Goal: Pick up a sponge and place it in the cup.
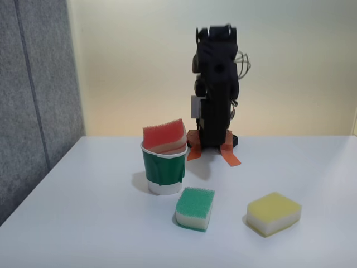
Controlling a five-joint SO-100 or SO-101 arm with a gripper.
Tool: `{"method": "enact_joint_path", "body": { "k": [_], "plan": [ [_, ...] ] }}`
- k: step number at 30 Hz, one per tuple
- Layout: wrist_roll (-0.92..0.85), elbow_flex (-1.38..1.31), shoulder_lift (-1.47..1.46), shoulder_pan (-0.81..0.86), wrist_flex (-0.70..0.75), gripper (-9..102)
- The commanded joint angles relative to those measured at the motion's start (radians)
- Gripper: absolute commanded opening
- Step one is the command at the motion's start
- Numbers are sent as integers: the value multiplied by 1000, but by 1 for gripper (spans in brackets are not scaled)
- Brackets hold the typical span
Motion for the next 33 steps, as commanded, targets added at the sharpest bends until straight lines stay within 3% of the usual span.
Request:
{"method": "enact_joint_path", "body": {
  "k": [1,18,29,33],
  "plan": [
    [5,106,118,-9,-38,0],
    [-106,480,123,9,-247,0],
    [-91,512,123,34,11,0],
    [23,512,124,29,25,0]
  ]
}}
